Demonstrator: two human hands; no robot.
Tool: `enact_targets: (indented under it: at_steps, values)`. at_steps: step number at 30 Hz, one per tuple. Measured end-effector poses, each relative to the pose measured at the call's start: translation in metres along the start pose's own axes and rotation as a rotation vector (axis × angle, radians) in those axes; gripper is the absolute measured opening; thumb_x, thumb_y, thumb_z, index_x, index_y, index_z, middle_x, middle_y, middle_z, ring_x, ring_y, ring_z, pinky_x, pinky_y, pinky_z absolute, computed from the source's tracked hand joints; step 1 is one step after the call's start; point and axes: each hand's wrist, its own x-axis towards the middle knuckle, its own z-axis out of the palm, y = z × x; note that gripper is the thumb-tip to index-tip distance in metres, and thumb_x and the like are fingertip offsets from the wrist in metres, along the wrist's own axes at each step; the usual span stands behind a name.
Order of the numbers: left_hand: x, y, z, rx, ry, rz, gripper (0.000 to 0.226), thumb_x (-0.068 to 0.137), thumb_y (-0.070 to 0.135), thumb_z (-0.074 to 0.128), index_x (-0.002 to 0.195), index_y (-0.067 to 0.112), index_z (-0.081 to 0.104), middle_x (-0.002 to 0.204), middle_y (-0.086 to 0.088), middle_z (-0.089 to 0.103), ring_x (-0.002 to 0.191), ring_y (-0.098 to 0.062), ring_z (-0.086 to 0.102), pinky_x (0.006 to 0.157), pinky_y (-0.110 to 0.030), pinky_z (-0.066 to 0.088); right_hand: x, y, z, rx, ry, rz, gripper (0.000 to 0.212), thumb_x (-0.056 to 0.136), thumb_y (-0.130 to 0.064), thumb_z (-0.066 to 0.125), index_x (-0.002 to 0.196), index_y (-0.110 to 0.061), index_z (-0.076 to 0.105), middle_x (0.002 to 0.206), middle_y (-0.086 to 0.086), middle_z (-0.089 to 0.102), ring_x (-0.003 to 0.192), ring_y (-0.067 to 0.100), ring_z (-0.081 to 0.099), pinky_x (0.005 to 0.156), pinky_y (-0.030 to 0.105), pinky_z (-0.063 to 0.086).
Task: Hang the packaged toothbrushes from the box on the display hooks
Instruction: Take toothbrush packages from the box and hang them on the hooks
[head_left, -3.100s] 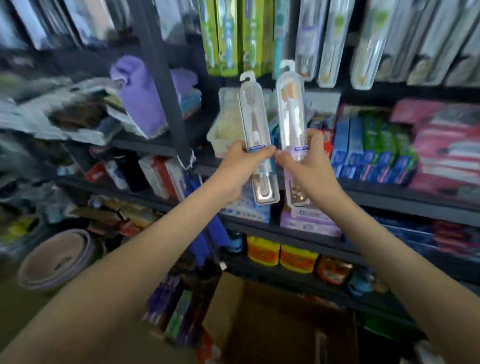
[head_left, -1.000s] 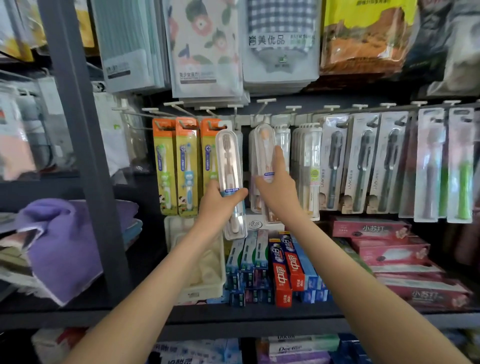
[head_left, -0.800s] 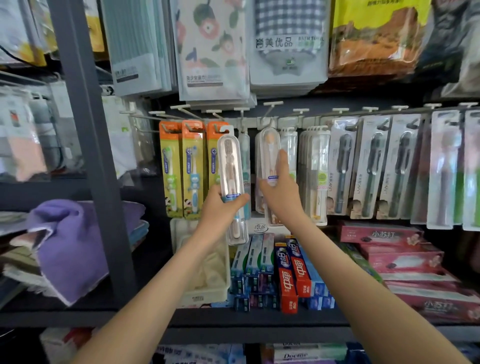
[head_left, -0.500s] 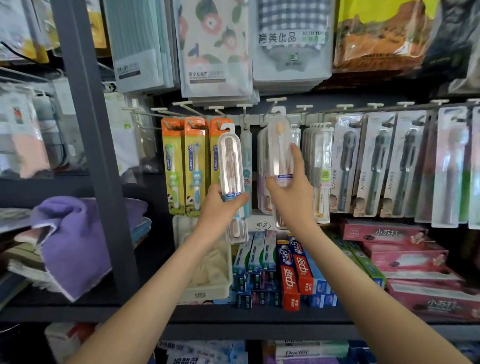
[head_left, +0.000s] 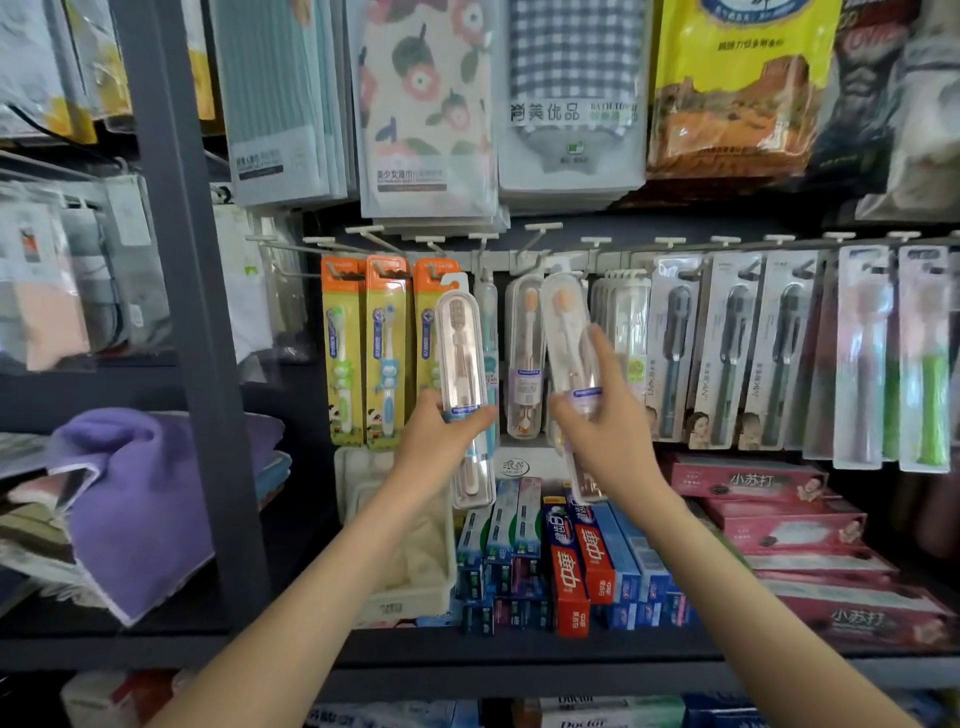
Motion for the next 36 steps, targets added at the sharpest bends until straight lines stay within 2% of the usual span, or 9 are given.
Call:
enact_targets:
  at_steps: [6, 12, 16, 19, 23, 26, 29, 31, 36]
  values:
    - [0.003, 0.004, -0.006, 0.003, 0.011, 0.024, 0.039, 0.087, 0.038, 0.068, 0.109, 0.014, 0.046, 0.103, -0.002, 0.054, 0.083, -0.01, 0.05, 0.069, -0.027, 0.043, 0.02, -0.01, 0.014, 0.007, -0.014, 0.044, 0.08, 0.091, -0.025, 0.059, 0.153, -0.034, 0.009, 0.151, 0.001, 0.036, 0.083, 0.009, 0.044, 0.091, 0.038, 0.048]
    - [0.009, 0.003, -0.017, -0.008, 0.009, 0.028, 0.038, 0.087, 0.037, 0.069, 0.106, 0.016, 0.043, 0.096, 0.002, 0.049, 0.075, -0.003, 0.044, 0.069, -0.022, 0.042, 0.038, -0.011, 0.025, -0.007, -0.057, 0.182, 0.08, 0.094, -0.022, 0.055, 0.154, -0.03, 0.002, 0.131, 0.016, 0.055, 0.082, 0.018, 0.053, 0.056, 0.015, 0.039]
    - [0.009, 0.002, -0.019, 0.006, 0.004, 0.016, 0.04, 0.087, 0.038, 0.068, 0.107, 0.013, 0.044, 0.098, -0.001, 0.049, 0.079, -0.009, 0.048, 0.078, -0.036, 0.05, 0.035, -0.008, 0.036, 0.044, -0.041, 0.177, 0.082, 0.096, -0.018, 0.054, 0.153, -0.032, -0.003, 0.149, 0.01, 0.037, 0.103, 0.016, 0.057, 0.076, 0.021, 0.047]
    - [0.005, 0.003, -0.017, 0.04, -0.019, 0.018, 0.037, 0.088, 0.038, 0.067, 0.103, 0.016, 0.041, 0.09, 0.003, 0.045, 0.075, -0.006, 0.045, 0.069, -0.029, 0.045, 0.034, -0.005, 0.042, 0.037, -0.005, 0.179, 0.081, 0.097, -0.017, 0.052, 0.153, -0.032, -0.005, 0.147, 0.016, 0.037, 0.124, 0.024, 0.046, 0.088, 0.024, 0.04]
    - [0.004, 0.002, -0.014, 0.061, -0.038, 0.01, 0.04, 0.086, 0.04, 0.068, 0.107, 0.017, 0.044, 0.101, -0.003, 0.052, 0.083, -0.012, 0.05, 0.084, -0.041, 0.051, 0.04, -0.003, 0.045, -0.026, -0.032, 0.188, 0.081, 0.097, -0.018, 0.051, 0.152, -0.03, -0.008, 0.149, 0.017, 0.036, 0.116, 0.033, 0.054, 0.084, 0.031, 0.044]
    - [0.002, 0.002, -0.012, 0.075, -0.053, 0.005, 0.053, 0.087, 0.041, 0.067, 0.122, 0.012, 0.041, 0.106, -0.001, 0.048, 0.091, -0.014, 0.05, 0.08, -0.033, 0.047, 0.05, 0.001, 0.045, -0.054, -0.106, 0.202, 0.087, 0.096, -0.018, 0.052, 0.15, -0.033, -0.016, 0.157, 0.013, 0.022, 0.104, 0.033, 0.061, 0.089, 0.042, 0.051]
    - [0.0, 0.004, -0.01, 0.066, -0.067, 0.012, 0.059, 0.087, 0.04, 0.067, 0.127, 0.006, 0.04, 0.121, -0.014, 0.05, 0.107, -0.024, 0.054, 0.082, -0.033, 0.048, 0.052, 0.002, 0.045, -0.05, -0.18, 0.248, 0.093, 0.095, -0.021, 0.054, 0.148, -0.036, -0.022, 0.161, 0.009, 0.007, 0.13, 0.032, 0.045, 0.103, 0.048, 0.043]
    - [-0.001, 0.005, -0.008, 0.074, -0.077, -0.003, 0.07, 0.086, 0.042, 0.067, 0.136, 0.003, 0.036, 0.135, -0.018, 0.045, 0.121, -0.032, 0.049, 0.094, -0.043, 0.046, 0.049, 0.001, 0.045, -0.102, -0.193, 0.276, 0.091, 0.095, -0.027, 0.054, 0.149, -0.033, -0.02, 0.158, 0.016, 0.013, 0.127, 0.034, 0.045, 0.102, 0.044, 0.042]
    - [-0.003, 0.005, -0.003, 0.088, -0.086, 0.087, 0.05, 0.085, 0.039, 0.069, 0.119, 0.011, 0.043, 0.095, 0.0, 0.052, 0.084, -0.016, 0.054, 0.068, -0.028, 0.046, 0.031, -0.022, 0.038, -0.019, 0.003, 0.124, 0.069, 0.096, -0.039, 0.05, 0.152, -0.025, 0.012, 0.132, 0.012, 0.048, 0.116, 0.023, 0.05, 0.093, 0.032, 0.041]
